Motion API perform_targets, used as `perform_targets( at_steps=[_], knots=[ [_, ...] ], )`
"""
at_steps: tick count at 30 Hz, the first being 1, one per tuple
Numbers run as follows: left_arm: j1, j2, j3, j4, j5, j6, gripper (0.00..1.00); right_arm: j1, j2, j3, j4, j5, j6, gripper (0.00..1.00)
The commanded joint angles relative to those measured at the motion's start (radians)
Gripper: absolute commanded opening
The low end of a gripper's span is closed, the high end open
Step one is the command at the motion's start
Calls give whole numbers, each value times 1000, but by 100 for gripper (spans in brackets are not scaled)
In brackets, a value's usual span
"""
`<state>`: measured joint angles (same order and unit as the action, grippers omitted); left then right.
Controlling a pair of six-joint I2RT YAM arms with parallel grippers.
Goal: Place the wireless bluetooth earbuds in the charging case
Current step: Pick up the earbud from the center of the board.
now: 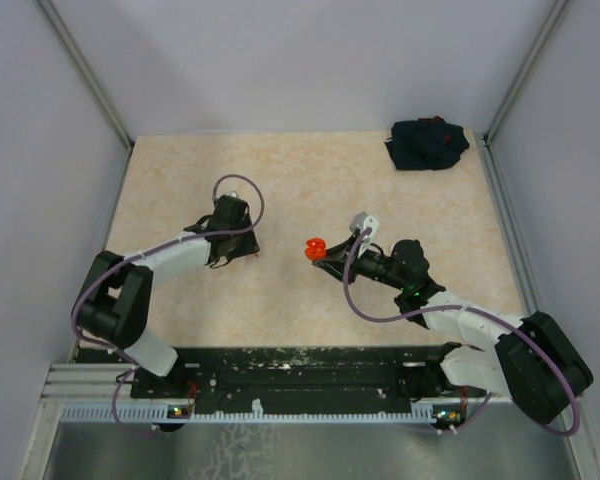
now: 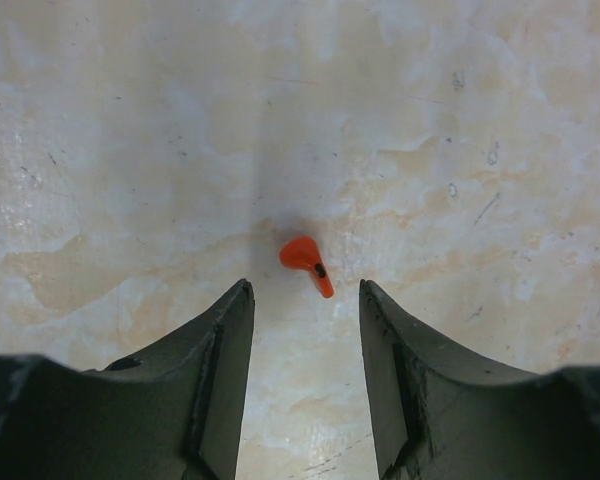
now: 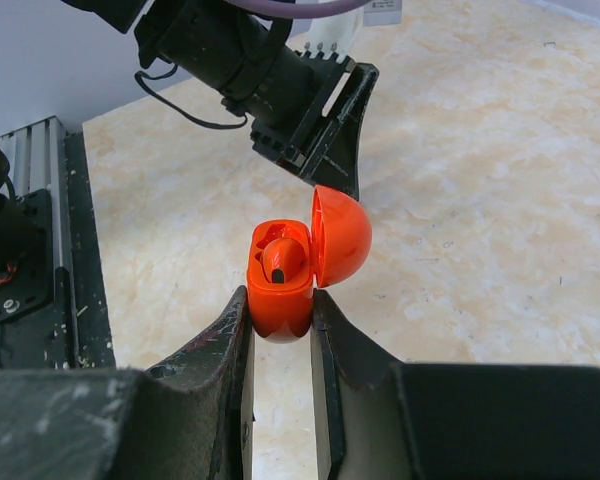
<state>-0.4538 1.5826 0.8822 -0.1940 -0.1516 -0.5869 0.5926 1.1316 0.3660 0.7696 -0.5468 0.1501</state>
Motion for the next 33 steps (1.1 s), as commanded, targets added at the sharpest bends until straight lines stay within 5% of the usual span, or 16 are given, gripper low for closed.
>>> perform_targets(
  at_steps=[1, 19, 33],
  knots=[
    [0, 46, 22, -1, -70, -12, 51, -5, -34, -5, 53, -9, -9, 0],
    [-26, 140, 90, -48, -104, 51, 42, -5, -35, -2, 52, -13, -7, 0],
    [-29, 213, 239, -221, -57, 269, 41, -4, -40, -2, 49, -18, -9, 0]
  ],
)
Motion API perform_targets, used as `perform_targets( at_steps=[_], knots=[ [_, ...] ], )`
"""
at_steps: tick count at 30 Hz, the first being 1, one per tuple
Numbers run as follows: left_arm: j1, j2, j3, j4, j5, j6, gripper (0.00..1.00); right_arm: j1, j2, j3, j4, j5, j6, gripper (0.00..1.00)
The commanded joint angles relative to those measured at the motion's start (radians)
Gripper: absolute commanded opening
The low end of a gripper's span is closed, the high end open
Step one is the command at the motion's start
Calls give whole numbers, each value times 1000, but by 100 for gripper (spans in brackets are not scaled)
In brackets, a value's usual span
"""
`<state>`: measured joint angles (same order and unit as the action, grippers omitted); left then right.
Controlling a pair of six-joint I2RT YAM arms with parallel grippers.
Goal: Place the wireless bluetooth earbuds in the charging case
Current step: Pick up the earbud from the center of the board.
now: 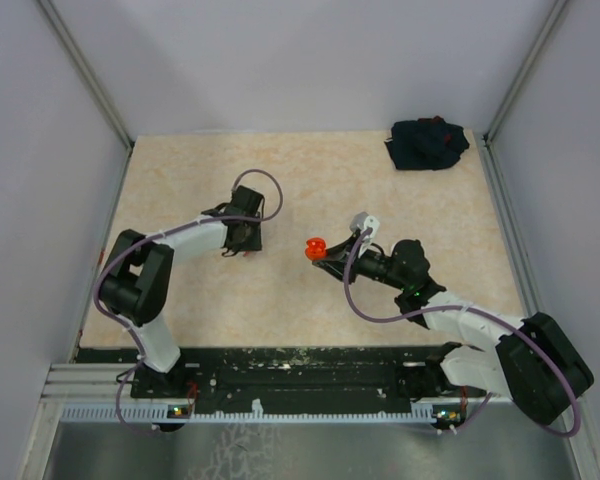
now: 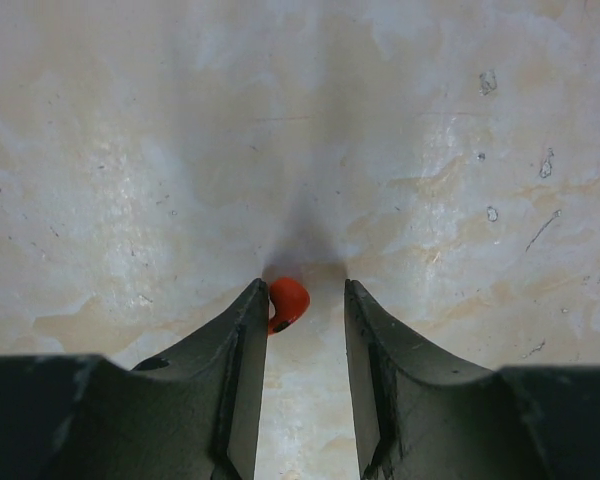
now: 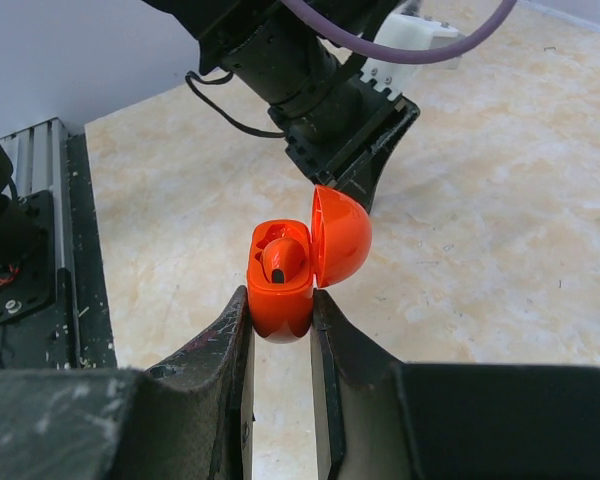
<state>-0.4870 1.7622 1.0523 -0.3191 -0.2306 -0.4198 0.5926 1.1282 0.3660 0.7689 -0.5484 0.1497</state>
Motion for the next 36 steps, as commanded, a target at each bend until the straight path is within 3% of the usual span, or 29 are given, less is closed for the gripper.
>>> perform_targets(
  at_steps=[1, 8, 23, 36],
  knots=[
    [10, 38, 79, -108, 24, 111, 41, -4, -37, -2, 50, -17, -8, 0],
    [35, 58, 122, -148, 110, 181, 37, -4, -39, -3, 47, -16, -10, 0],
    [42, 89, 201, -200, 144, 366, 42, -5, -39, -2, 50, -24, -7, 0],
    [72, 132, 225, -229, 201, 438, 34, -4, -44, -3, 50, -26, -6, 0]
  ],
)
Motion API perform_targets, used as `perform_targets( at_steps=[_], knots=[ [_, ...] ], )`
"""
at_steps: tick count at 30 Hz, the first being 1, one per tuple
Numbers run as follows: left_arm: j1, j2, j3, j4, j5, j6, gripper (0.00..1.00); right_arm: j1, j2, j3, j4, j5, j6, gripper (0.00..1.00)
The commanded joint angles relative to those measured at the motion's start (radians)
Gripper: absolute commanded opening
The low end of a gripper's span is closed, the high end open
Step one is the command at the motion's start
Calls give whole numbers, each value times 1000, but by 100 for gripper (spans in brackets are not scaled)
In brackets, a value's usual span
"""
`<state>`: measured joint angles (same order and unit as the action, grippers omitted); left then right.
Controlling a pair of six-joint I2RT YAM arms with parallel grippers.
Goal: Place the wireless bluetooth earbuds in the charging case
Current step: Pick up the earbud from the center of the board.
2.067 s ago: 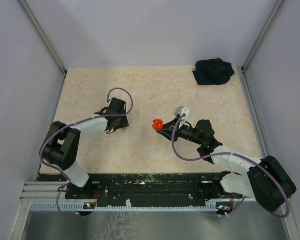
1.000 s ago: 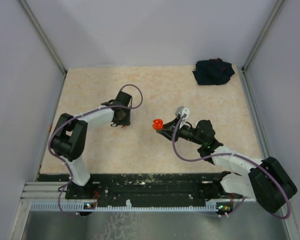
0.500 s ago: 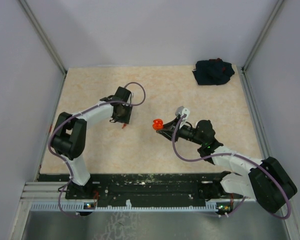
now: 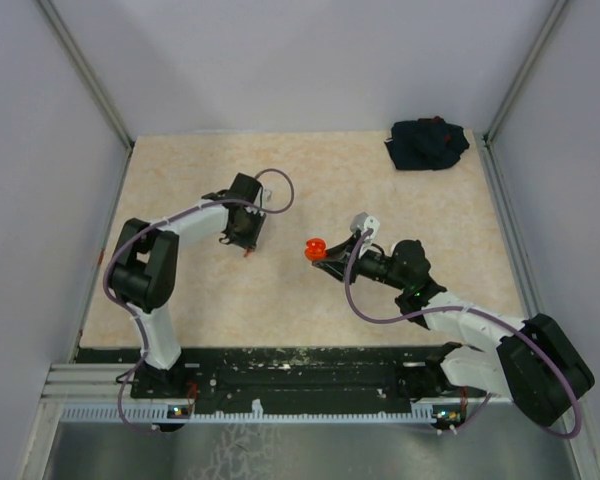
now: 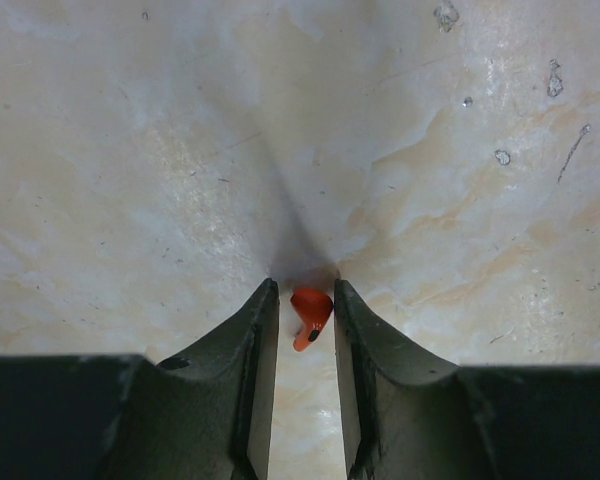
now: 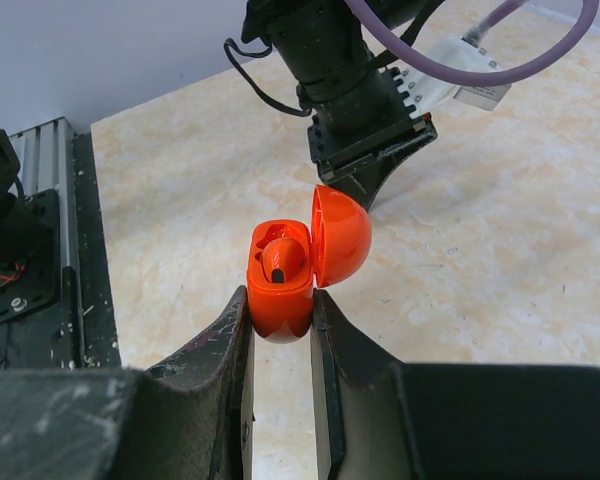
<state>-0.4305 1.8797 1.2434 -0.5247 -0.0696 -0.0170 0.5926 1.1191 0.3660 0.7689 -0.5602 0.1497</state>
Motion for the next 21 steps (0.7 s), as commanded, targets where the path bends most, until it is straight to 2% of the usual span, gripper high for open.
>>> perform_targets(
  at_steps=[1, 21],
  knots=[
    [18, 17, 36, -27, 48, 37, 33, -4, -35, -3, 50, -14, -7, 0],
    [29, 43, 68, -105, 109, 53, 31, 3, -35, -1, 49, -12, -9, 0]
  ],
)
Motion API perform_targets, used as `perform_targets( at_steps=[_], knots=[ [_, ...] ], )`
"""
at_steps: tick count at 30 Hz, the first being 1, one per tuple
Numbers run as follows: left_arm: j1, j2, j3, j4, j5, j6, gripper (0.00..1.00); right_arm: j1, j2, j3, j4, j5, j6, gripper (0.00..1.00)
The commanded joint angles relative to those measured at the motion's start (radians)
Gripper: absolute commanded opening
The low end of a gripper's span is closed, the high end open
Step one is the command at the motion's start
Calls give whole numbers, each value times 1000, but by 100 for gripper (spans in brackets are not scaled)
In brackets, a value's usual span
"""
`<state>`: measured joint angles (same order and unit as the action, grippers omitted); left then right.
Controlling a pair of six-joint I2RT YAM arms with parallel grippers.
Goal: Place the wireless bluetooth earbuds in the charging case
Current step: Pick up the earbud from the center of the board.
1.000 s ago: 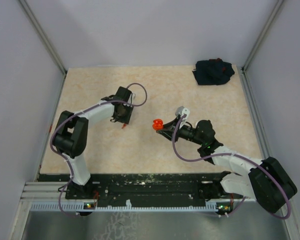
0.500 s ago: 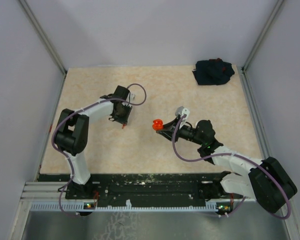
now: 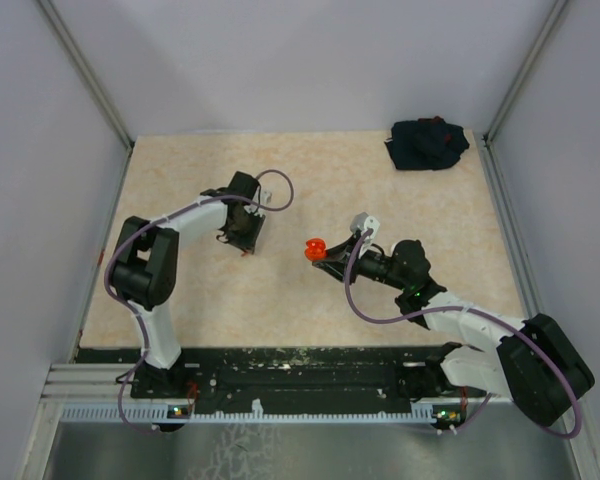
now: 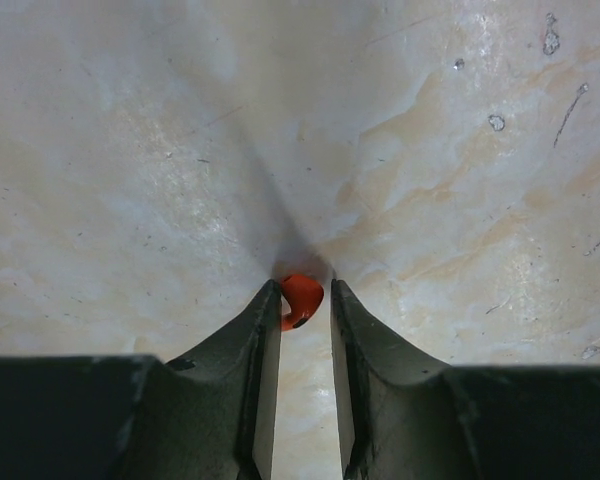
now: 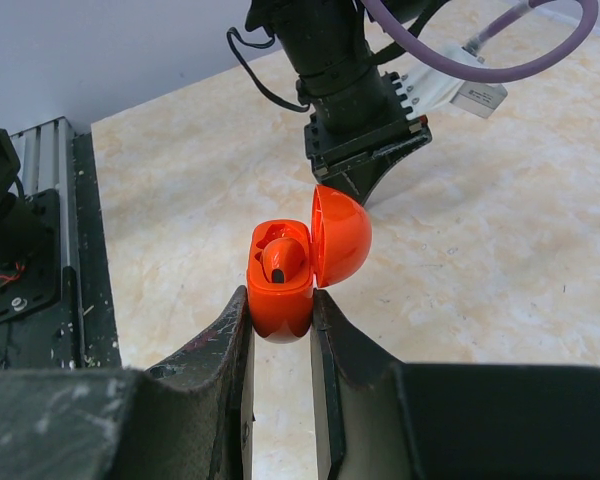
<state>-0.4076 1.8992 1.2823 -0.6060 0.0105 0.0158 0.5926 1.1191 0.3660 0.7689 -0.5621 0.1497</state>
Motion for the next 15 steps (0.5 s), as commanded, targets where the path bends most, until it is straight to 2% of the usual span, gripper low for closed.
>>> perform_targets(
  at_steps=[1, 15],
  knots=[
    [6, 26, 29, -23, 32, 18, 31, 3, -35, -2, 49, -9, -10, 0],
    [6, 6, 5, -9, 29, -23, 18, 3, -34, -1, 46, -10, -12, 0]
  ],
)
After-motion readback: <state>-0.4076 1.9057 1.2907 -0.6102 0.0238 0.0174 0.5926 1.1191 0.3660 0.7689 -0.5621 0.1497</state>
